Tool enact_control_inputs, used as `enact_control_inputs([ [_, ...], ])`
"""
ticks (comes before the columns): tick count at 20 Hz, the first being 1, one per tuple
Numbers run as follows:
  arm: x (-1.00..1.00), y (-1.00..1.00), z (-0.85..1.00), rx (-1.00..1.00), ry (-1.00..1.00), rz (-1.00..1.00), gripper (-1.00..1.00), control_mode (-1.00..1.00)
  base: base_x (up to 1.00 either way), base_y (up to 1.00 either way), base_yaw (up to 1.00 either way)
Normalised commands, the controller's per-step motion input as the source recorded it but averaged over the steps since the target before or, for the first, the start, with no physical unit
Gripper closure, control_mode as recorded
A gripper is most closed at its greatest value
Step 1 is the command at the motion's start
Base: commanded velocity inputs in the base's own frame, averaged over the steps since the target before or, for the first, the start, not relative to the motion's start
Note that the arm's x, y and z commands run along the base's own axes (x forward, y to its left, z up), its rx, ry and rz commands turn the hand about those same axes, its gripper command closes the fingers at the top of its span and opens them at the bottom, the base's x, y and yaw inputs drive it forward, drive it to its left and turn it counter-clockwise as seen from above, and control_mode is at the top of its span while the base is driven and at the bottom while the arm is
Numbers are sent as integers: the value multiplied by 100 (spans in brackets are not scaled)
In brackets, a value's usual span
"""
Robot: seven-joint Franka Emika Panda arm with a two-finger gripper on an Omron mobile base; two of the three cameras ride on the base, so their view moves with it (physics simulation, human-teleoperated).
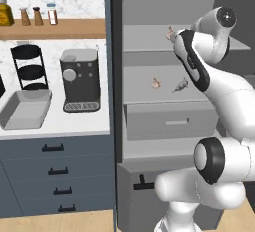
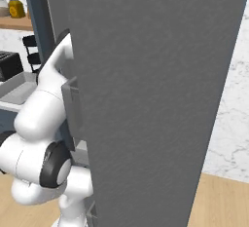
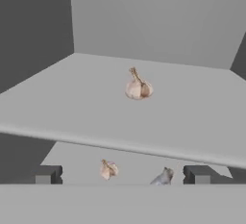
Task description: Place one garlic and one fish in each tupperware on the nearby counter, to pack two identical lunches.
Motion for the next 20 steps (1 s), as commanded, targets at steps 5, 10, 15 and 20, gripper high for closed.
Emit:
enact_control_inputs([
  [5,29,-20,0,2,2,1,-100,-100,0,0,0],
  [10,38,-15,0,2,1,3,-100,-100,0,0,0],
  [15,41,-3,0,0,2,4,-100,-100,0,0,0],
  [20,32,0,0,0,1,6,-100,-100,0,0,0],
])
